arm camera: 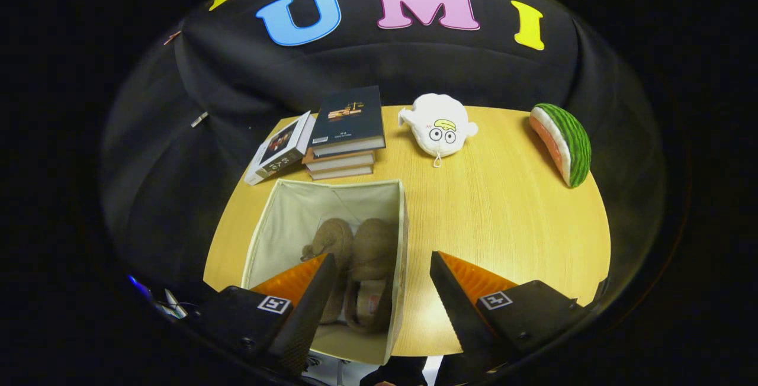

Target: Open the storage box then place both shoes into the box .Put the left shoe in first, then the right shoe, with the right side of both shoes facing outward in a uniform manner.

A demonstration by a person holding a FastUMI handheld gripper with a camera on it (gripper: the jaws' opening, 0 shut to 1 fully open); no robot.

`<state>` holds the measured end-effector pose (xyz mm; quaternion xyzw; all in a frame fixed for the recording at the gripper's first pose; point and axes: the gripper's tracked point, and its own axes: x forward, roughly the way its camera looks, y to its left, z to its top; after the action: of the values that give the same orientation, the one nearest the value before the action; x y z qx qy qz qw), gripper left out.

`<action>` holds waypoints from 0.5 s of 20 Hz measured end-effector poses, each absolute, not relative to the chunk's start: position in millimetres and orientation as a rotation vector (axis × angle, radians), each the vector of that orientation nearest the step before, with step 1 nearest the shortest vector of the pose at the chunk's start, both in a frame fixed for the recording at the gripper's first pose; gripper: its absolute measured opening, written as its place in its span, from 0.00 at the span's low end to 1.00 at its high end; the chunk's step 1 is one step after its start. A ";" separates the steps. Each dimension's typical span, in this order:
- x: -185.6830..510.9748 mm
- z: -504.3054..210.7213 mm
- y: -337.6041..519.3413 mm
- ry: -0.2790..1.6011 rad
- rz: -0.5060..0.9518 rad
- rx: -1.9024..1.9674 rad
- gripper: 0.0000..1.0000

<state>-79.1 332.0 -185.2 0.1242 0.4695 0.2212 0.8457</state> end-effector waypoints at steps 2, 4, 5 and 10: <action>-70.9 -181.8 320.5 0.956 0.458 0.267 0.99; -61.8 -181.1 305.9 0.933 0.438 0.275 0.99; -56.4 -180.6 297.6 0.921 0.426 0.279 0.99; -21.3 -173.3 236.2 0.810 0.334 0.277 0.99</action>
<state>-21.3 236.2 -173.3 0.1337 0.3909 0.1612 0.8963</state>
